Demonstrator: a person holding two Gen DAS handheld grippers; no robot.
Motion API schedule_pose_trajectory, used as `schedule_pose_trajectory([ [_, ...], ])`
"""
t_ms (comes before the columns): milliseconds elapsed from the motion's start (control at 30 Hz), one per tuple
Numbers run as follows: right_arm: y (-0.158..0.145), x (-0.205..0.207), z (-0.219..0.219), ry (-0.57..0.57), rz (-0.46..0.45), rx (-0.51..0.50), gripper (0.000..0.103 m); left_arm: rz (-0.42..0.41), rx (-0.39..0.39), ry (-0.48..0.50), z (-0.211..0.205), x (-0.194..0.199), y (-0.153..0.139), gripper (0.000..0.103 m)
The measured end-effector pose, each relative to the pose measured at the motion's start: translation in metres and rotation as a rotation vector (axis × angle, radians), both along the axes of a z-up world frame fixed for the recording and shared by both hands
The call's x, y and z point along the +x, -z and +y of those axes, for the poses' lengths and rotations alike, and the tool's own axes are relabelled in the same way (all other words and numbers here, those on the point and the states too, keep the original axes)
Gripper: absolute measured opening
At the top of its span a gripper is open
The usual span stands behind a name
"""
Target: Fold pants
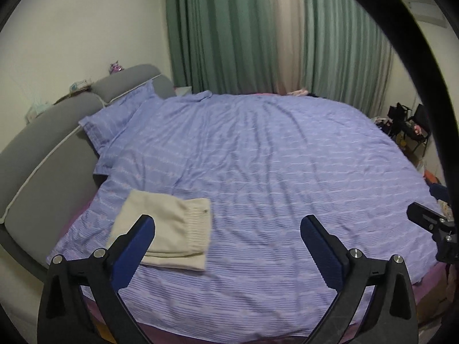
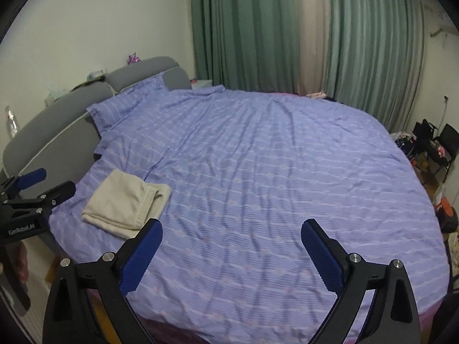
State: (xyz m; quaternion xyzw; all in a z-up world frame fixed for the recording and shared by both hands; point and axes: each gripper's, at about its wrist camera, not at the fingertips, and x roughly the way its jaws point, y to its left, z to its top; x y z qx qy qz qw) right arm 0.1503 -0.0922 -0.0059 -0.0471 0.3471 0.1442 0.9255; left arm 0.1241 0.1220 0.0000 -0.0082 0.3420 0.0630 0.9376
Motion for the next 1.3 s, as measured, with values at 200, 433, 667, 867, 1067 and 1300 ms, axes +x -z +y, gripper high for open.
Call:
schedule_pose_trajectory([
  [200,-0.018,-0.027,-0.045,0.082,-0.002,0.048,0.097,-0.024,0.073,0.111,-0.058,-0.012,-0.02,0.103],
  [433,-0.031,-0.043,-0.075,0.171,-0.034,0.066,0.097,-0.048,0.077,0.203,-0.095,-0.011,-0.035,0.103],
  [667,-0.041,-0.057,-0.105,0.228,-0.068,0.077,0.098,-0.07,0.046,0.22,-0.126,-0.012,-0.051,0.103],
  [867,-0.054,-0.063,-0.142,0.209,-0.1,0.06,0.098,-0.095,0.021,0.19,-0.161,-0.018,-0.063,0.103],
  [1067,-0.063,-0.066,-0.182,0.173,-0.12,0.061,0.098,-0.112,0.018,0.169,-0.201,-0.026,-0.068,0.103],
  [1300,-0.066,-0.068,-0.22,0.144,-0.134,0.068,0.098,-0.137,0.04,0.134,-0.241,-0.038,-0.069,0.103],
])
